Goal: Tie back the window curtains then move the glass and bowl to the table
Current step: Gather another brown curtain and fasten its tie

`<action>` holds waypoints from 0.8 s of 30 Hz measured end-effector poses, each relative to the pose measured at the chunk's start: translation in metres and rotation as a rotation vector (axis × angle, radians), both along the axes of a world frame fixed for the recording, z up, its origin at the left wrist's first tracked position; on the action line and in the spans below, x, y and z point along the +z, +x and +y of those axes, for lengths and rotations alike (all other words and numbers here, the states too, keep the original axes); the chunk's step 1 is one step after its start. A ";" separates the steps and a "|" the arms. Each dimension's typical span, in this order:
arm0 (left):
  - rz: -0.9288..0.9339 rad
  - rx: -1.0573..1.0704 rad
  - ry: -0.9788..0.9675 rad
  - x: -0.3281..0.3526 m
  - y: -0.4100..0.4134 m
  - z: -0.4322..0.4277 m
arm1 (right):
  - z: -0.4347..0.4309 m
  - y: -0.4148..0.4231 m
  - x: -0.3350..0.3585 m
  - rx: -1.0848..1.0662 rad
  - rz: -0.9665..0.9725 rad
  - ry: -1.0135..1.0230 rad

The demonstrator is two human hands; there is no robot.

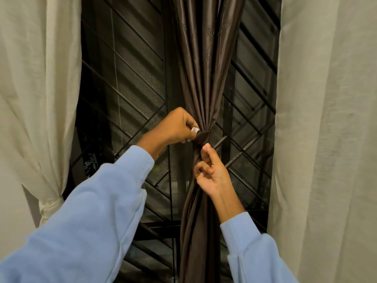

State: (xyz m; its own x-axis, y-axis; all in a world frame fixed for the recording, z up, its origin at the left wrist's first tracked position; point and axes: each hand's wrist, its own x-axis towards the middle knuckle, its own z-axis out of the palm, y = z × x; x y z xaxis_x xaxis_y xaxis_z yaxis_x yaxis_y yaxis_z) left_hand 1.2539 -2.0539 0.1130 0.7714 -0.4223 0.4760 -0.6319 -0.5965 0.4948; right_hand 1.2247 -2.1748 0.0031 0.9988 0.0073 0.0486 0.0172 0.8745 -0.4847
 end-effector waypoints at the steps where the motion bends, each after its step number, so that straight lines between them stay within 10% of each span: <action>1: -0.015 0.001 0.029 0.002 -0.001 0.000 | 0.000 0.000 0.001 -0.021 0.008 -0.027; 14: 0.088 0.035 -0.144 0.003 -0.011 0.002 | 0.006 -0.003 0.010 -0.360 0.024 -0.479; 24: 0.045 0.163 0.048 0.018 -0.011 -0.007 | 0.016 -0.010 0.011 -0.259 0.004 -0.287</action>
